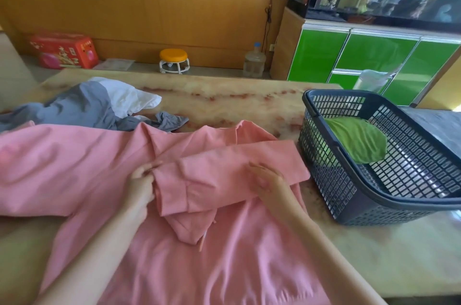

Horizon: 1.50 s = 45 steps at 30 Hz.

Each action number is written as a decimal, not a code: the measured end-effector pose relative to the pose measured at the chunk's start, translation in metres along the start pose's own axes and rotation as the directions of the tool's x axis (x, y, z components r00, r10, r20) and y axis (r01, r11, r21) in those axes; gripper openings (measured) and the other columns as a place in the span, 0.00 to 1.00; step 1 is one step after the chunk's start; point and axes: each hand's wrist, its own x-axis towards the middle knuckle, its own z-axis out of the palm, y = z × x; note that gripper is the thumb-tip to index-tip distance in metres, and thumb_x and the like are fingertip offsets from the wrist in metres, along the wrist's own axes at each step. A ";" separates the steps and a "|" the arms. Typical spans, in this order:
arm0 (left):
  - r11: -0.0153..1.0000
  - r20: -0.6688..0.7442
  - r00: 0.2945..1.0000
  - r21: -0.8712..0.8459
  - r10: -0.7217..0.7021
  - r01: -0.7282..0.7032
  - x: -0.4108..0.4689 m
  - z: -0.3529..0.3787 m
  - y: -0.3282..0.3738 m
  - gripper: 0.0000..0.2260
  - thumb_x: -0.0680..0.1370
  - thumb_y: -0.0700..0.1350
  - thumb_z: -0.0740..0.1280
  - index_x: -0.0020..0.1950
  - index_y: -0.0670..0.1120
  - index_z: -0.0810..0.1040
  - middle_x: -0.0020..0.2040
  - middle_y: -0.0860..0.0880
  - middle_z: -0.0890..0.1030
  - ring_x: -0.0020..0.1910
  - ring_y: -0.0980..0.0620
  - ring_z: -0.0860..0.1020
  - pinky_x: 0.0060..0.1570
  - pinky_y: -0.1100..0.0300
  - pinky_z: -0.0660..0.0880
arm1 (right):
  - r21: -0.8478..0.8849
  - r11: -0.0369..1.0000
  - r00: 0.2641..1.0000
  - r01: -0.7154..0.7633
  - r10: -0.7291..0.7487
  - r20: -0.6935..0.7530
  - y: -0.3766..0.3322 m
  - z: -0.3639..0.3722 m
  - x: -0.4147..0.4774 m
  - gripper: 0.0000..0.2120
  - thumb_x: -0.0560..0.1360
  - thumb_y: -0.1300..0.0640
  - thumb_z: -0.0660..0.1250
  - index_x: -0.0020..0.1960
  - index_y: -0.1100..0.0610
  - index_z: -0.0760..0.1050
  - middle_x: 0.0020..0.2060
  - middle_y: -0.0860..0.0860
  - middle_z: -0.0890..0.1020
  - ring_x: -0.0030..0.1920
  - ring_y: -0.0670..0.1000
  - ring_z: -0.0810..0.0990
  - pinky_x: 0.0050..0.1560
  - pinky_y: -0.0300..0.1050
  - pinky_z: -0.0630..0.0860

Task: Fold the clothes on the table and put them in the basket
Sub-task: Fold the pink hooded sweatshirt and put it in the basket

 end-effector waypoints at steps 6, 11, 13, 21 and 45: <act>0.986 0.037 0.995 0.143 -0.095 0.089 -0.001 -0.018 -0.006 0.16 0.78 0.49 0.65 0.63 0.43 0.74 0.59 0.42 0.77 0.51 0.46 0.76 0.43 0.56 0.74 | -0.316 0.946 0.960 0.067 0.025 0.280 0.004 0.022 0.013 0.22 0.78 0.48 0.63 0.72 0.44 0.66 0.76 0.45 0.59 0.77 0.50 0.51 0.75 0.47 0.45; 0.876 0.083 0.975 0.427 0.208 -0.223 0.003 -0.004 -0.014 0.19 0.69 0.41 0.76 0.58 0.46 0.76 0.55 0.46 0.79 0.53 0.47 0.77 0.53 0.54 0.73 | -0.313 0.948 0.955 0.052 0.044 0.293 0.006 0.021 0.015 0.24 0.78 0.49 0.64 0.73 0.45 0.64 0.76 0.46 0.58 0.77 0.50 0.50 0.74 0.43 0.44; 0.873 0.101 0.965 0.412 0.241 -0.261 0.008 -0.005 -0.012 0.22 0.69 0.39 0.76 0.60 0.47 0.76 0.58 0.47 0.78 0.55 0.48 0.76 0.55 0.55 0.72 | -0.314 0.948 0.954 0.058 0.040 0.297 0.006 0.020 0.017 0.25 0.77 0.50 0.65 0.73 0.45 0.64 0.76 0.46 0.57 0.77 0.50 0.49 0.74 0.44 0.45; 0.923 0.102 0.946 0.210 0.308 -0.323 0.012 -0.013 -0.015 0.25 0.70 0.37 0.74 0.63 0.53 0.72 0.60 0.51 0.77 0.53 0.51 0.78 0.53 0.58 0.74 | -0.329 0.936 0.990 0.126 -0.096 0.107 0.003 -0.005 0.057 0.26 0.74 0.61 0.68 0.70 0.50 0.69 0.73 0.52 0.66 0.75 0.56 0.58 0.72 0.52 0.55; 0.642 -0.057 0.894 0.717 0.444 -0.273 0.097 -0.073 0.013 0.18 0.73 0.31 0.63 0.58 0.46 0.79 0.54 0.38 0.78 0.53 0.38 0.75 0.53 0.49 0.71 | -0.339 0.941 0.992 0.015 0.029 0.124 0.036 -0.050 0.133 0.14 0.78 0.42 0.59 0.58 0.44 0.78 0.48 0.44 0.83 0.56 0.45 0.75 0.73 0.57 0.40</act>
